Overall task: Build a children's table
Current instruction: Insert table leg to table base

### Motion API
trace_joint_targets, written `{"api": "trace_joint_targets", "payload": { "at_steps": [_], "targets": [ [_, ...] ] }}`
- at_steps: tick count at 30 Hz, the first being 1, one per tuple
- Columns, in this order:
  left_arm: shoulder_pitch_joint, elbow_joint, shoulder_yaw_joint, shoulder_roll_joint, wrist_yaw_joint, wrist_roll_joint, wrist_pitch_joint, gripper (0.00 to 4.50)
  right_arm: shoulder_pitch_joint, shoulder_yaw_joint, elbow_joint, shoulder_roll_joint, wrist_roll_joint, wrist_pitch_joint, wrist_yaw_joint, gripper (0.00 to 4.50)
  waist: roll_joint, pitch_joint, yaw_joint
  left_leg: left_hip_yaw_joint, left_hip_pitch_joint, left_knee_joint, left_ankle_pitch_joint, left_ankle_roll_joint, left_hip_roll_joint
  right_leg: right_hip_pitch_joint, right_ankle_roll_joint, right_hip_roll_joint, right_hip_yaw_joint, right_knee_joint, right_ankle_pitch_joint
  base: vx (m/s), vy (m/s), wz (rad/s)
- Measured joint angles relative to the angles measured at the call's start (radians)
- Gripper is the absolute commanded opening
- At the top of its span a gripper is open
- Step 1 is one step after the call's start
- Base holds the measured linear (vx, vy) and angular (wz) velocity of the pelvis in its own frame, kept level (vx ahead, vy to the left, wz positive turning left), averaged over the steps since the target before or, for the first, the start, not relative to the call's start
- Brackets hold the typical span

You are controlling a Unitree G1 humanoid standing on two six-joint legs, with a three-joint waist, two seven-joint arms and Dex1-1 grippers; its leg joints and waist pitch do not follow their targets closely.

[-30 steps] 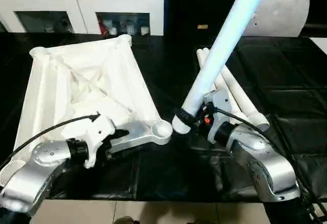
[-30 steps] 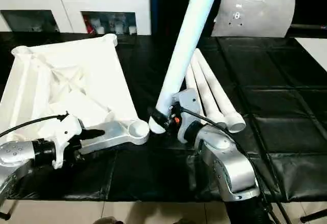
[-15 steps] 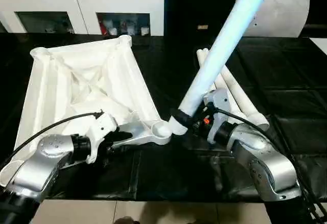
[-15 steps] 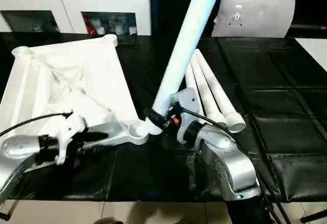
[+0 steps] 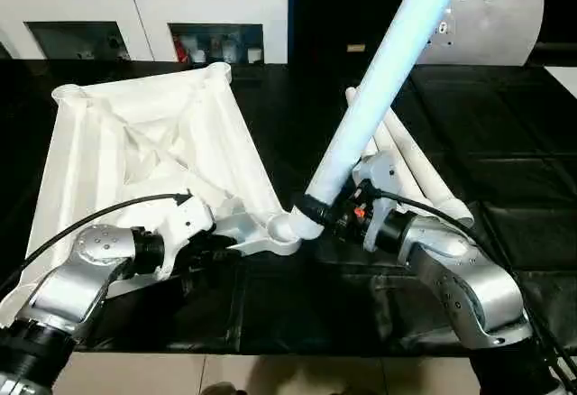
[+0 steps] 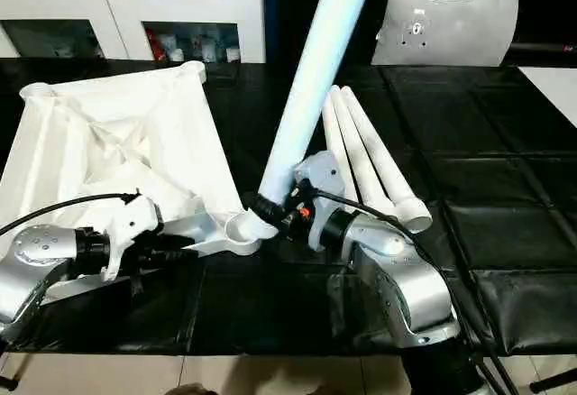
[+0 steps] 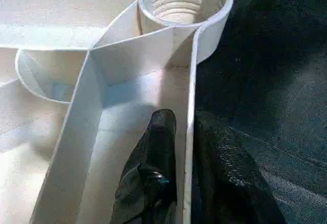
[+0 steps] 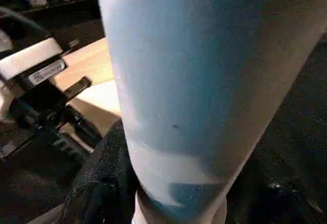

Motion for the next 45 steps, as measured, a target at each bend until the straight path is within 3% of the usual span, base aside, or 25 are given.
{"api": "trace_joint_targets", "payload": {
  "at_steps": [7, 13, 20, 39, 45],
  "targets": [
    [-0.032, 0.045, -0.017, -0.012, -0.101, 0.016, -0.070, 0.00, -0.047, 0.012, 0.070, 0.015, -0.026, -0.006, 0.005, 1.89, -0.001, 0.000, 0.004, 0.000, -0.001, 0.000, 0.001, -0.001, 0.000, 0.000, -0.001, -0.001, 0.000, -0.001, 0.000, 0.000, 0.000, 0.00],
    [-0.061, 0.043, -0.062, -0.051, -0.154, 0.025, -0.083, 0.00, -0.052, 0.017, 0.069, -0.008, -0.027, -0.002, 0.016, 1.89, 0.002, 0.000, 0.032, 0.004, -0.002, -0.002, 0.002, 0.001, -0.001, -0.001, 0.000, -0.003, 0.000, -0.002, 0.000, 0.000, 0.000, 0.00],
    [-0.089, 0.096, -0.064, -0.094, -0.083, 0.093, -0.132, 0.00, -0.037, 0.033, 0.060, -0.028, -0.033, 0.024, 0.028, 1.89, 0.003, 0.000, 0.026, 0.009, 0.004, -0.004, 0.005, 0.002, -0.001, 0.001, 0.001, -0.007, 0.000, 0.001, 0.001, 0.000, 0.000, 0.00],
    [-0.081, 0.110, -0.036, -0.090, -0.130, 0.084, -0.125, 0.00, -0.099, 0.038, 0.176, -0.030, -0.042, -0.009, 0.105, 1.88, 0.001, -0.001, 0.008, 0.014, 0.004, -0.015, 0.011, 0.001, -0.001, 0.000, 0.003, -0.007, 0.001, 0.000, -0.001, 0.000, 0.000, 0.00],
    [-0.093, 0.127, -0.035, -0.096, -0.134, 0.085, -0.117, 0.00, -0.109, 0.003, 0.249, 0.000, -0.013, -0.036, 0.117, 1.88, 0.000, -0.001, 0.006, 0.015, 0.005, -0.015, 0.012, 0.002, -0.001, 0.001, 0.004, -0.008, 0.001, 0.000, -0.001, 0.000, 0.000, 0.00]
  ]
}}
